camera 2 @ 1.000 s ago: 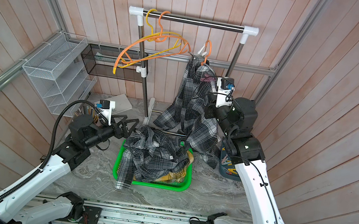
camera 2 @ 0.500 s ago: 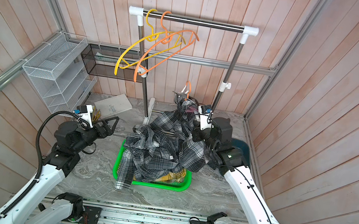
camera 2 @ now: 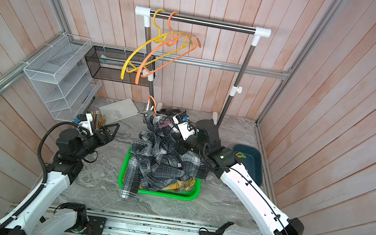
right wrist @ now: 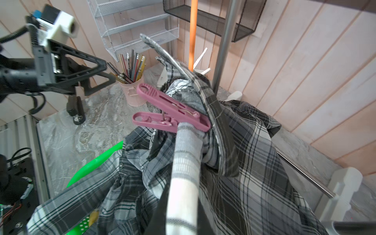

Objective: Remove the clothespins securing long-sleeve shirts to the hanger
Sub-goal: Place the long-sleeve shirt at the bin.

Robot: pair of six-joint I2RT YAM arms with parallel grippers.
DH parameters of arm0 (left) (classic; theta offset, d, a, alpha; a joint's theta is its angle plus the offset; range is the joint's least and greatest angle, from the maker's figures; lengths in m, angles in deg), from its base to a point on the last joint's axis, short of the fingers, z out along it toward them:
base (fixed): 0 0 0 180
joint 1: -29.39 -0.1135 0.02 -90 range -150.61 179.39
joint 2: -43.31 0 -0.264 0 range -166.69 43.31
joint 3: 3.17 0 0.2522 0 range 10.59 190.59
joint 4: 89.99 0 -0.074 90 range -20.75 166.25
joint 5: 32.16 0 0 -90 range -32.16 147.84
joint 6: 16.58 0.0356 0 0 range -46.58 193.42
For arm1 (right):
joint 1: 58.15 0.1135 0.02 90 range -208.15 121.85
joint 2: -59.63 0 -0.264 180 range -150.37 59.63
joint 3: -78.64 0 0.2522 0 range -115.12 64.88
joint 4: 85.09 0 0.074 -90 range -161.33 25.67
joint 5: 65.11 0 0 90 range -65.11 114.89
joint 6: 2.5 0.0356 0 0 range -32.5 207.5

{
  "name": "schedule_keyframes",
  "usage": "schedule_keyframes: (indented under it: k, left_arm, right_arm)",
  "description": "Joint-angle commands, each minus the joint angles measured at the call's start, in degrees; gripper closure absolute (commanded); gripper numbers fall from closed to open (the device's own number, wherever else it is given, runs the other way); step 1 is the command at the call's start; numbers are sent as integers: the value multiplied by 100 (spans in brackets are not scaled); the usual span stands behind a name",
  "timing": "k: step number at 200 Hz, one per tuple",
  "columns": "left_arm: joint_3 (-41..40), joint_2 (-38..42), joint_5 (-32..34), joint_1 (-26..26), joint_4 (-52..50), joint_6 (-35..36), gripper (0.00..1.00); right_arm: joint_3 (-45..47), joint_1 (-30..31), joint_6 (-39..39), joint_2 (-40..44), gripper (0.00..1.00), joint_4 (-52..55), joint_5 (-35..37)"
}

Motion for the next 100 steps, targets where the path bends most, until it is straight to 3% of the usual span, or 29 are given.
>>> schedule_keyframes:
  k: [1,100]
  left_arm:
    - [28,-160,-282,-35,115,94,0]
    - [523,-824,-496,-39,-64,854,0]
  right_arm:
    - [-735,65,-166,-3,100,-322,-774]
    - [-2664,66,-556,-704,100,94,-2240]
